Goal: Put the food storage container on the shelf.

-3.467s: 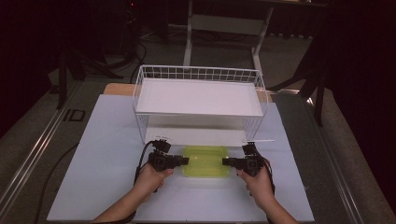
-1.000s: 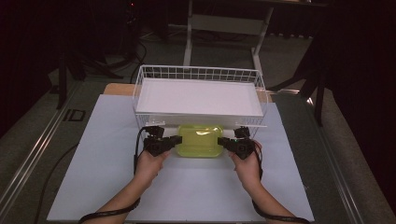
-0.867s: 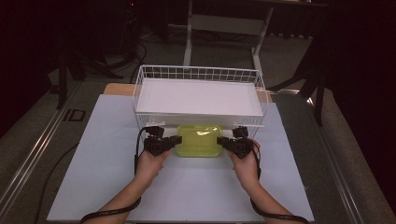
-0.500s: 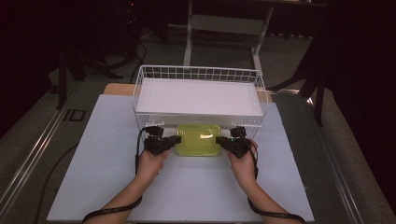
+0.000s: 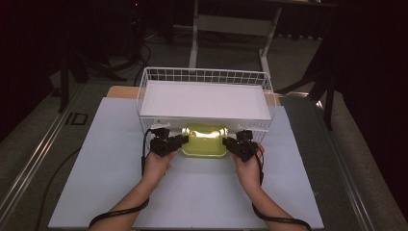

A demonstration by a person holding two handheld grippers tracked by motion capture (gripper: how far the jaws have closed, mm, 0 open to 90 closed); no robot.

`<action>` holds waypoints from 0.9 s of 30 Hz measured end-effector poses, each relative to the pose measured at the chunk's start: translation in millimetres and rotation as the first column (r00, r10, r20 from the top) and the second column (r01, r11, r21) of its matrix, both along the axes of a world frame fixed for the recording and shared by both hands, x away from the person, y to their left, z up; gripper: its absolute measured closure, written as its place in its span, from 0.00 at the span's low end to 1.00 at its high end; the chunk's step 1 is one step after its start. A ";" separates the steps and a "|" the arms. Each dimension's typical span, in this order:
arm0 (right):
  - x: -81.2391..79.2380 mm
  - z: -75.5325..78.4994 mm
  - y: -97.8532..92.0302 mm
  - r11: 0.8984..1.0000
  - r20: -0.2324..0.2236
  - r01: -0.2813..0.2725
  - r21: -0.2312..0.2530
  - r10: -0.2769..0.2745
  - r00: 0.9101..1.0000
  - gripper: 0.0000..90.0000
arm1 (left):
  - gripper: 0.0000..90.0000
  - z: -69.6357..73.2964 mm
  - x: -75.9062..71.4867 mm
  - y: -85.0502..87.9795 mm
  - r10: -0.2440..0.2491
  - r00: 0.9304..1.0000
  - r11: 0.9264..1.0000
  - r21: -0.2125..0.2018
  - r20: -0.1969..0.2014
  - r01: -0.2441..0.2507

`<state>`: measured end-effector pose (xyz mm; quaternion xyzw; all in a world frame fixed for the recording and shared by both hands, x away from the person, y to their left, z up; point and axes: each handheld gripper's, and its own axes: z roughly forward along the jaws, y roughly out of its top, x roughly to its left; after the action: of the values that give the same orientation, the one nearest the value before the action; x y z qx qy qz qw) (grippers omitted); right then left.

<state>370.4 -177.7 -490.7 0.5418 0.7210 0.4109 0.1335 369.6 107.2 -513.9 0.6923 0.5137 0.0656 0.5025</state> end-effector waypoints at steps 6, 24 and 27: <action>5.3 -4.8 0.7 1.000 0.020 0.004 -0.002 -0.004 1.000 0.74 | 0.72 -3.3 4.9 -2.0 0.003 1.000 1.000 0.028 0.022 -0.004; -1.5 -2.9 10.5 0.998 0.108 -0.008 -0.066 0.015 0.994 0.58 | 0.33 -0.6 1.3 5.2 -0.059 0.998 0.998 -0.036 0.027 0.060; -7.1 -3.2 12.9 0.997 0.117 -0.021 -0.075 0.030 0.993 0.59 | 0.29 1.7 -2.1 7.9 -0.058 0.997 0.998 -0.017 0.045 0.059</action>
<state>363.3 -164.8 -493.9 0.5018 0.7334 0.4170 0.1907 367.5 115.1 -512.2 0.7009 0.4826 0.0615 0.5216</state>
